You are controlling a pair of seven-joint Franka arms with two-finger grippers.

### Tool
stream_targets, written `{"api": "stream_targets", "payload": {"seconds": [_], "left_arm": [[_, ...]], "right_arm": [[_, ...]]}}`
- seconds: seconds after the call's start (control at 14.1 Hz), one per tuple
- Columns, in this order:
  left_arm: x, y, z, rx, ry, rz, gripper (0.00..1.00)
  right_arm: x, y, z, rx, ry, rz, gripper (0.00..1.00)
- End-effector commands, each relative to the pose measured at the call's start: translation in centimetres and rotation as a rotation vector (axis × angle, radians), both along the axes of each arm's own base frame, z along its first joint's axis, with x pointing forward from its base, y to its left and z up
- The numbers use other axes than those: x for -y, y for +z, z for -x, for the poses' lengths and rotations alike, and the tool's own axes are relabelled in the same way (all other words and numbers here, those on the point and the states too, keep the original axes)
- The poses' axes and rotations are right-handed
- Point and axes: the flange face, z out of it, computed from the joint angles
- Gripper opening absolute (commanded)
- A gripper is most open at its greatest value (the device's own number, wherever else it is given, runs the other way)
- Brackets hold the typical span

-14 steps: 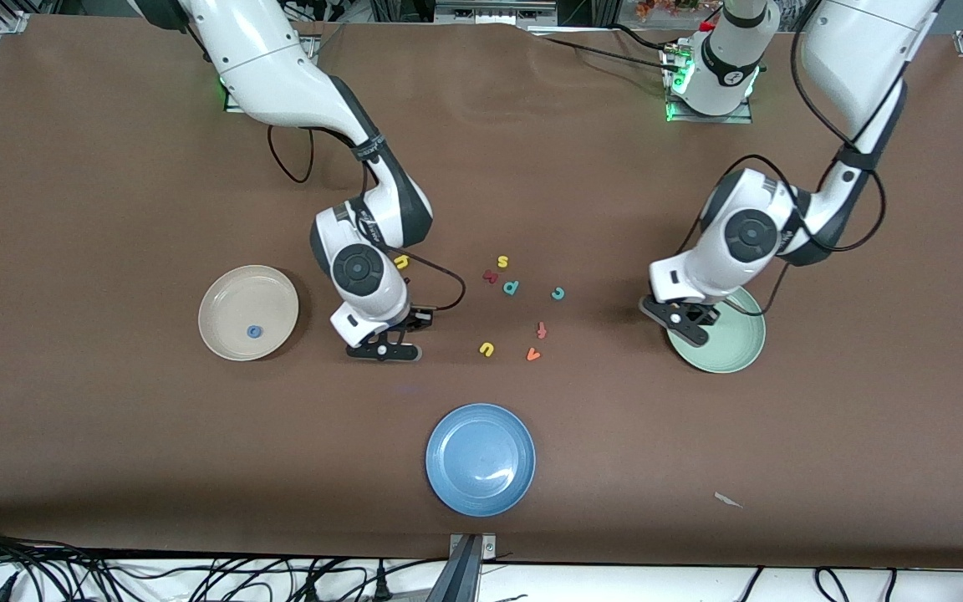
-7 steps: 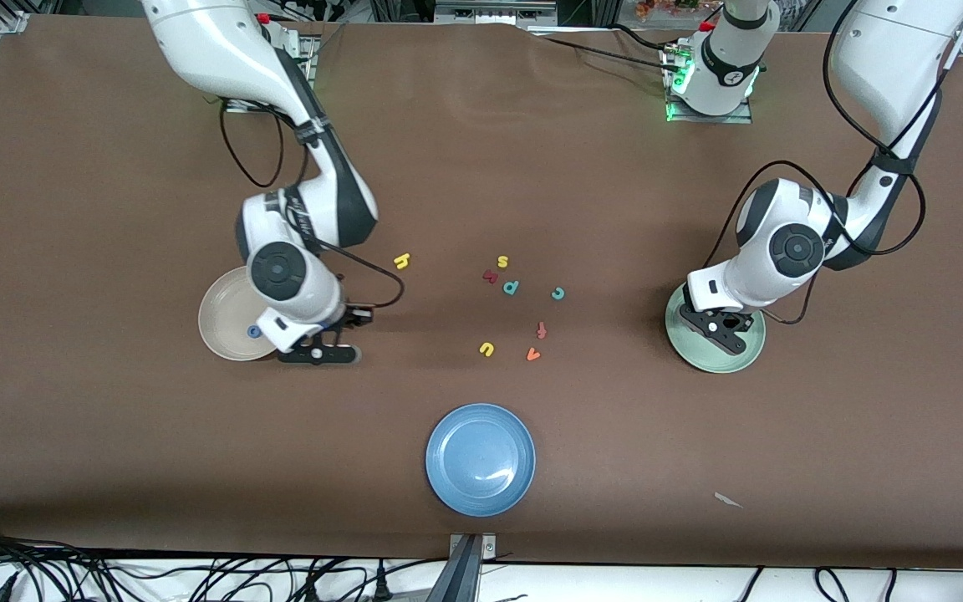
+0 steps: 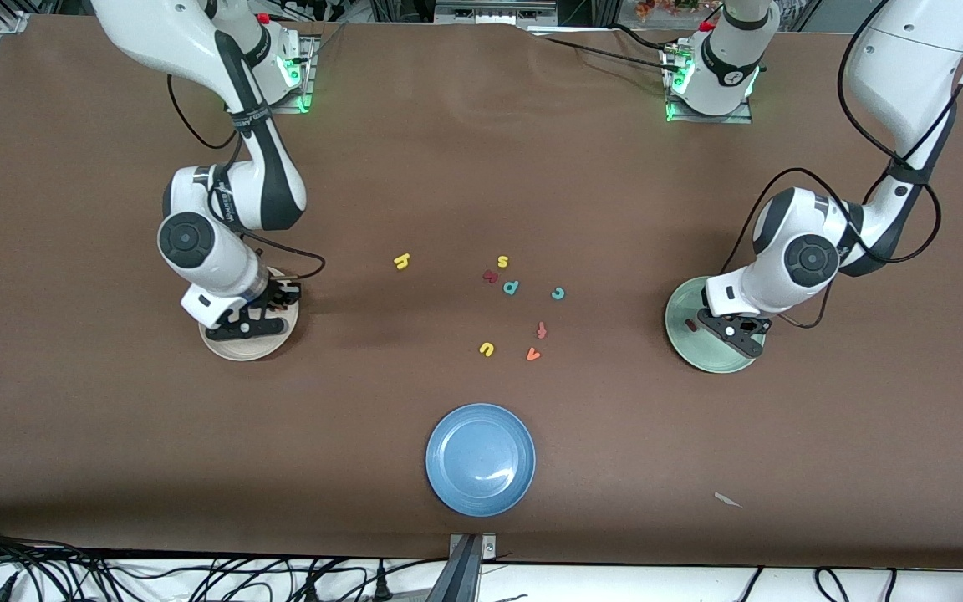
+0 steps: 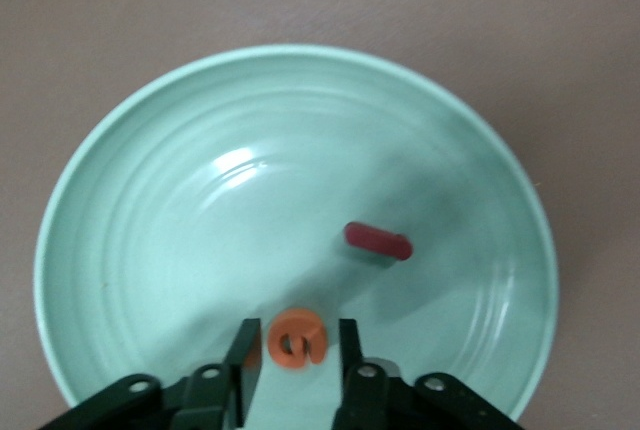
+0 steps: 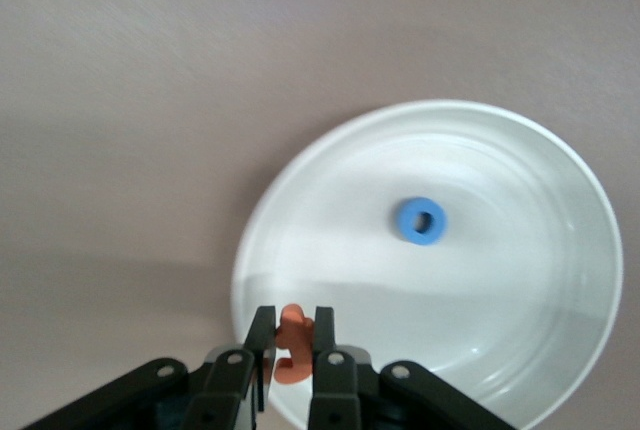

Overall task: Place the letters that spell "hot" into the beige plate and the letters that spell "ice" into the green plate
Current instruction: 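Drop the orange e with the left gripper while the right gripper drops the 3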

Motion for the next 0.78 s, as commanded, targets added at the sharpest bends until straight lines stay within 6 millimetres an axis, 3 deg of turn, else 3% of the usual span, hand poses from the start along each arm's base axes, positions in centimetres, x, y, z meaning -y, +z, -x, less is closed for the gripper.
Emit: {"api": "stream_targets", "payload": {"seconds": [0.0, 0.07, 0.14, 0.21, 0.5, 0.64, 0.71], "left_arm": [[1.7, 2.2, 0.0, 0.022, -0.056, -0.032, 1.00], [3.8, 3.5, 0.3, 0.020, -0.077, -0.030, 1.00], [5.4, 4.6, 0.6, 0.014, -0.090, -0.030, 1.00], [6.6, 5.9, 0.6, 0.015, -0.091, -0.032, 1.00], [14.3, 8.1, 2.7, 0.007, -0.135, -0.005, 1.00], [19.7, 8.6, 3.5, 0.017, -0.208, 0.037, 1.00], [21.6, 7.7, 4.3, 0.004, -0.227, 0.048, 1.00]], "right_arm": [[1.9, -0.6, 2.0, 0.038, 0.045, -0.016, 0.14], [2.0, -0.7, 2.0, 0.041, 0.044, -0.016, 0.17], [2.0, -0.7, 2.0, 0.040, 0.032, -0.018, 0.43], [1.9, -0.7, 2.0, 0.040, -0.006, -0.029, 0.99], [0.0, 0.0, 1.7, 0.044, -0.215, -0.099, 1.00], [-2.9, 0.1, 2.2, 0.040, -0.325, -0.111, 1.00], [-4.5, -0.1, 2.6, 0.034, -0.381, -0.117, 1.00]]}}
